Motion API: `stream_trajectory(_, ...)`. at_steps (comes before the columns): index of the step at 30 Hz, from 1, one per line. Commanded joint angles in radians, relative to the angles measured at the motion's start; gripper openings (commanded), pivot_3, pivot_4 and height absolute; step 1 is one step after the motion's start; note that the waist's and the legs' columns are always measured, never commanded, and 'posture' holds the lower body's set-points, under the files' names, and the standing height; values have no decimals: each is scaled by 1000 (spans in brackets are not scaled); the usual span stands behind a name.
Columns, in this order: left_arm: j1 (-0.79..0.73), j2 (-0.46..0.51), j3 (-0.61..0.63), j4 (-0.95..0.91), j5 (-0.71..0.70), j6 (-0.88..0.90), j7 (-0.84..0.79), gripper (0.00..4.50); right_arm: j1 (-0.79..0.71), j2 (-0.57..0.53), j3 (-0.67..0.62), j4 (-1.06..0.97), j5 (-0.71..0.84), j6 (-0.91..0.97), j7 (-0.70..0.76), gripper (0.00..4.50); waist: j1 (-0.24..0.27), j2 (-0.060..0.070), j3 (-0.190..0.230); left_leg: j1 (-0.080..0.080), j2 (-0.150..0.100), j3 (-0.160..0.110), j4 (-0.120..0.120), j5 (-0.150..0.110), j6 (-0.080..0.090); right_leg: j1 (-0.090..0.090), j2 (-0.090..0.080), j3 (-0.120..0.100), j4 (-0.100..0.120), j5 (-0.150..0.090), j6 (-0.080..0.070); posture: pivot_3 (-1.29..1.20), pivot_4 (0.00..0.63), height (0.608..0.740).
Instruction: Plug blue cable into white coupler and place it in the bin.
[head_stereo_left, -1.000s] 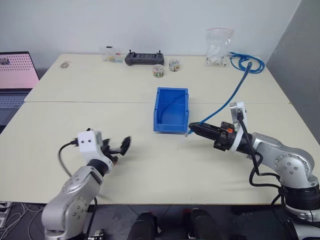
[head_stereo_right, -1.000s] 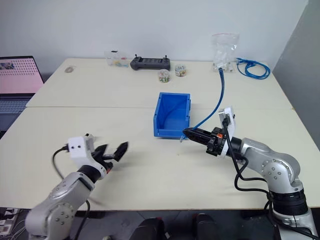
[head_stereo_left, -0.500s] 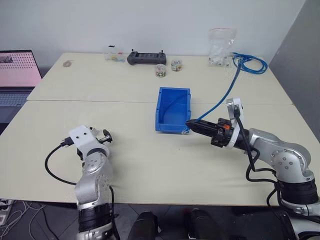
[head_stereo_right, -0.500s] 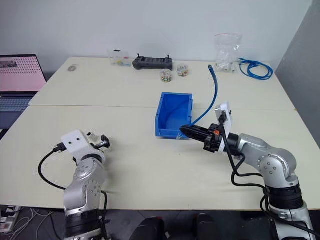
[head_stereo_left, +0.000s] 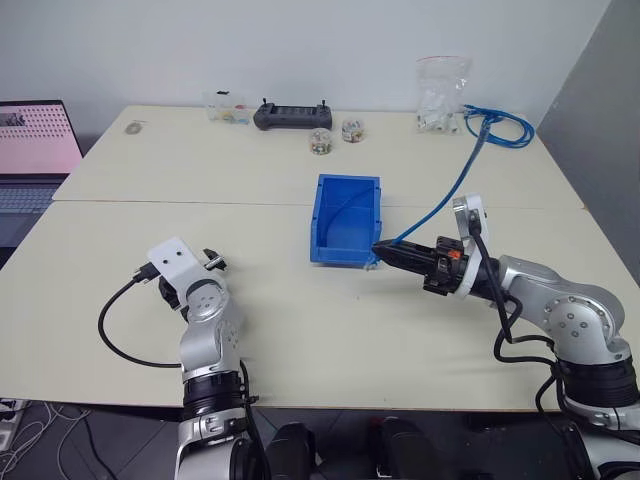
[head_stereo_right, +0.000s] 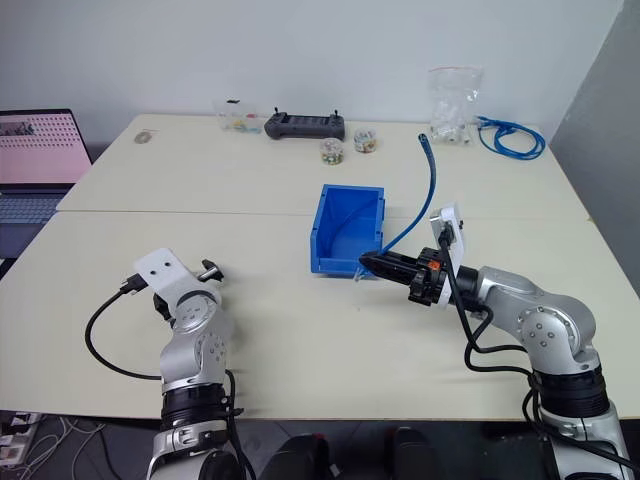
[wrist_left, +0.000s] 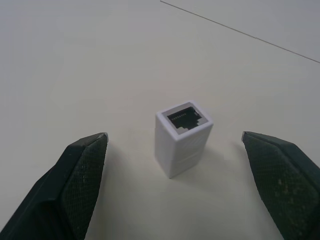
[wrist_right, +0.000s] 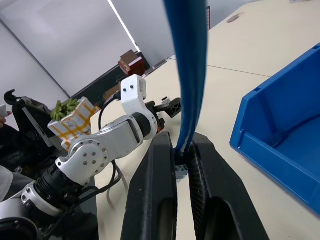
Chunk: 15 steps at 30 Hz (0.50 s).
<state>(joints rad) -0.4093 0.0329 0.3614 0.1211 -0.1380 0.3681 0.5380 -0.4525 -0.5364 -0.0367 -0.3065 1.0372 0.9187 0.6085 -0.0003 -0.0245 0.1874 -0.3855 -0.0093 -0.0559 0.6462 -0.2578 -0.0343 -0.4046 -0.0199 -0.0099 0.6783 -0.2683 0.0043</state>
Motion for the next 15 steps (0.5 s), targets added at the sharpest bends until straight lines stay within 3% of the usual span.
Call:
stream_trajectory(1, -22, -3, 10, 1, 10, -28, 9, 4500, -21, -5, -22, -22, -2, -1, 12, 54, 0, 0, 0, 0, 0, 0, 0, 0, 0, 0, 0, 0, 0, 0, 0, 0, 150, 740)
stream_trajectory(4, -24, -2, 11, 5, 10, -31, 8, 4081, -22, -3, -22, -23, -3, 1, 11, 54, 0, 0, 0, 0, 0, 0, 0, 0, 0, 0, 0, 0, 0, 0, 0, 0, 150, 740)
stream_trajectory(15, -11, 5, 11, -15, 15, -3, 6, 1495, -21, -2, -23, -24, -5, 4, 12, 54, 0, 0, 0, 0, 0, 0, 0, 0, 0, 0, 0, 0, 0, 0, 0, 0, 150, 740)
